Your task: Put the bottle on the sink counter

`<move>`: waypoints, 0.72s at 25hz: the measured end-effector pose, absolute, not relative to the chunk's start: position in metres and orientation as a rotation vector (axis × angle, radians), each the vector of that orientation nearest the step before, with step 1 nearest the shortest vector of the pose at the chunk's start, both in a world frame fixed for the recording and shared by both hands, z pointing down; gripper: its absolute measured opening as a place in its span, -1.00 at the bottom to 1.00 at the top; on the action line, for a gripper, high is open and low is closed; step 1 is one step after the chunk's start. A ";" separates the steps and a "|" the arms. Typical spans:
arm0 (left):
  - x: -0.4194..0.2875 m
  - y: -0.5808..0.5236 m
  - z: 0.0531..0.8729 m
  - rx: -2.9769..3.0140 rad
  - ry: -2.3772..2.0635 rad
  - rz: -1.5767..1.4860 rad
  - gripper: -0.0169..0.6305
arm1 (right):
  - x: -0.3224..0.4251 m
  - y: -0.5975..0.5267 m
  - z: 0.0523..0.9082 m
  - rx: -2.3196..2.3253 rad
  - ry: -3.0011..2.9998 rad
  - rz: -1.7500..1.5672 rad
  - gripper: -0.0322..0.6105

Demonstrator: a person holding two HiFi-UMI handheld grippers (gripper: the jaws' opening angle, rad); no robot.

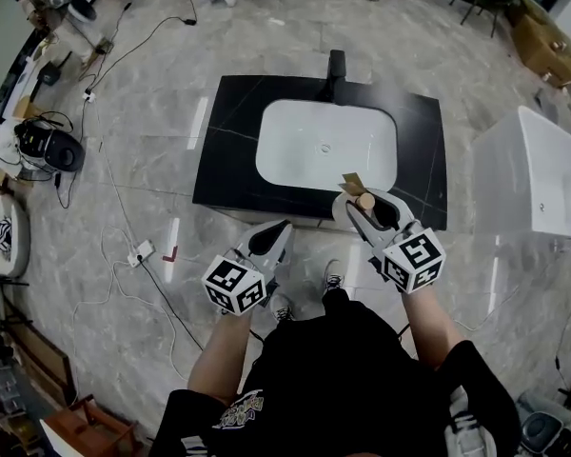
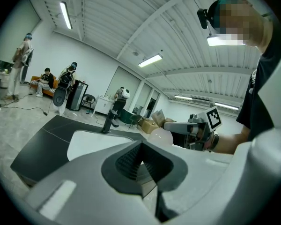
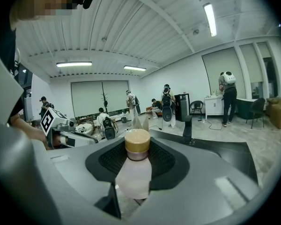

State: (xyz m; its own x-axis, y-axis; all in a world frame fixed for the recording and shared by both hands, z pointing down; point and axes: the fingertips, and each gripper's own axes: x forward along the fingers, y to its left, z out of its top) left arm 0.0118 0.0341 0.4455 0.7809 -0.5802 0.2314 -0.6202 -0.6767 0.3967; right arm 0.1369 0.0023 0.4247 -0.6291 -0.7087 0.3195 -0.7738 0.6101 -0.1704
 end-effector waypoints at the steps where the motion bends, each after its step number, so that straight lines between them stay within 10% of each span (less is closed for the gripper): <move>1: 0.013 0.031 0.445 2.509 -0.912 0.115 -0.95 | 0.138 -0.002 0.425 1.210 -2.620 0.431 -0.40; 18: 0.024 0.006 0.436 2.421 -1.151 0.080 -0.95 | 0.142 -0.050 0.428 0.964 -2.709 0.414 -0.40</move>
State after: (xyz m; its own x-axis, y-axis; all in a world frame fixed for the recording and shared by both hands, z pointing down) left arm 0.0235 0.0060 0.4360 0.6490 -0.7213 0.2419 -0.7480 -0.5467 0.3764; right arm 0.1423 -0.0496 0.4278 -0.7552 -0.5766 0.3119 -0.6435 0.7429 -0.1847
